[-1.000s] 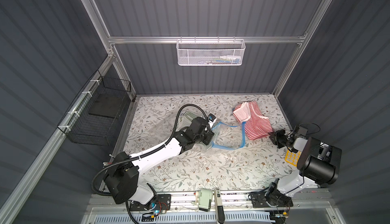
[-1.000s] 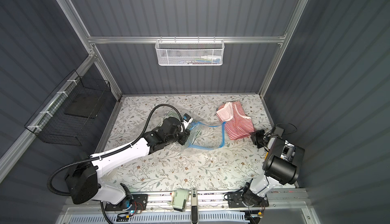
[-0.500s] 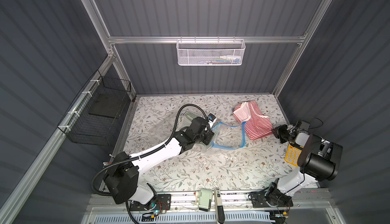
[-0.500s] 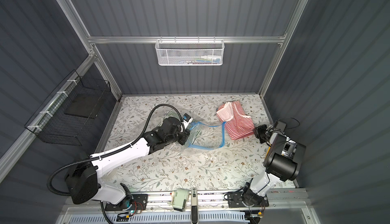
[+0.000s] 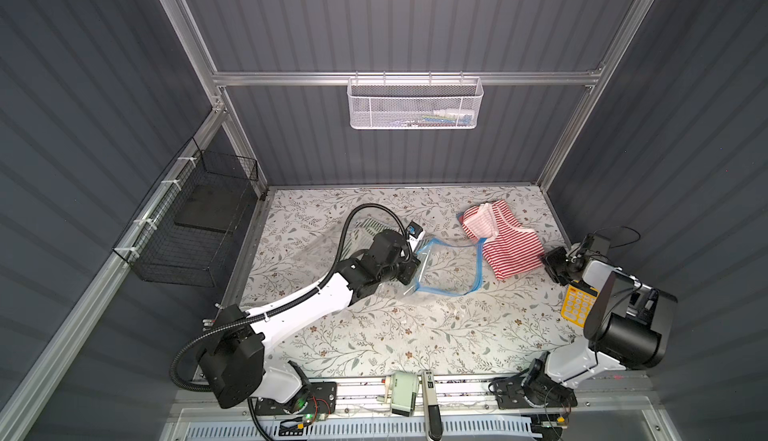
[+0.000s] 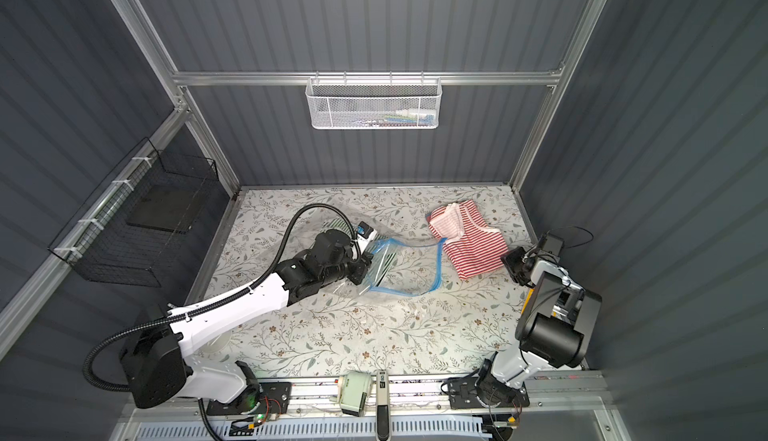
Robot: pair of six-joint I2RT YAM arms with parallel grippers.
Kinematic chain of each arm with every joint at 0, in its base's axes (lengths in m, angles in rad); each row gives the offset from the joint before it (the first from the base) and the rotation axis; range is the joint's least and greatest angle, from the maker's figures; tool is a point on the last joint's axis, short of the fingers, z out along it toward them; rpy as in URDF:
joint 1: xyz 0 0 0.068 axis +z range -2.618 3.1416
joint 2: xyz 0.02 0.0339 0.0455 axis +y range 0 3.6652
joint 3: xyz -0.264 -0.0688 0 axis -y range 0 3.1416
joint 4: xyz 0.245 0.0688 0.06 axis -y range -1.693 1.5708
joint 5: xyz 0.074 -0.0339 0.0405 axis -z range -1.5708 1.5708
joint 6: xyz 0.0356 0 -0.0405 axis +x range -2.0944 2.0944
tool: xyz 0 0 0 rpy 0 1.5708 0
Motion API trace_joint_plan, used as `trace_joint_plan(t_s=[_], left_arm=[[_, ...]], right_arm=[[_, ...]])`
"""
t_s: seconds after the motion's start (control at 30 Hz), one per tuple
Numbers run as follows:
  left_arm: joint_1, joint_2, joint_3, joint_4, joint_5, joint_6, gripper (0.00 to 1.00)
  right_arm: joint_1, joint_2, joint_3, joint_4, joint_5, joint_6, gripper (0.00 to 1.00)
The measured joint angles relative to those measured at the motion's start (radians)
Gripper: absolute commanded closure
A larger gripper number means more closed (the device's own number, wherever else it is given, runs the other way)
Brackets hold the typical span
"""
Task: Take the tank top out of the vacuum bag
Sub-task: Adjust the tank top, then take out the tank top from the vacuum bag.
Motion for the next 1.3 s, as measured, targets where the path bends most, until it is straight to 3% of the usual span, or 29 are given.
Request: trace_joint_plan(t_s=[0.13,0.23,0.47,0.73,0.93,1.3], left_arm=[[0.0,-0.043,-0.016,-0.003,-0.002,-0.003,1.0],[0.0,-0.052,-0.019,-0.001,-0.002,-0.012,1.0],[0.0,-0.052,-0.019,-0.003,0.006,-0.022,1.0],[0.0,-0.05,0.001,-0.023,0.035,-0.025,1.0],[0.0,-0.05,0.003,-0.023,0.044,-0.045,1.0],[0.0,-0.05,0.006,-0.025,0.058,-0.072,1.0]], right_arm=[[0.0,-0.115,-0.04,-0.042,0.023,-0.002,0.39],[0.01,-0.281,-0.058,-0.071,0.024,0.002,0.39],[0.101,-0.615,-0.188,-0.114,-0.062,0.032,0.34],[0.22,-0.889,-0.339,-0.196,-0.167,0.135,0.12],[0.315,-1.015,-0.338,-0.198,-0.198,0.22,0.04],[0.621,-1.09,-0.319,-0.18,-0.182,0.382,0.08]])
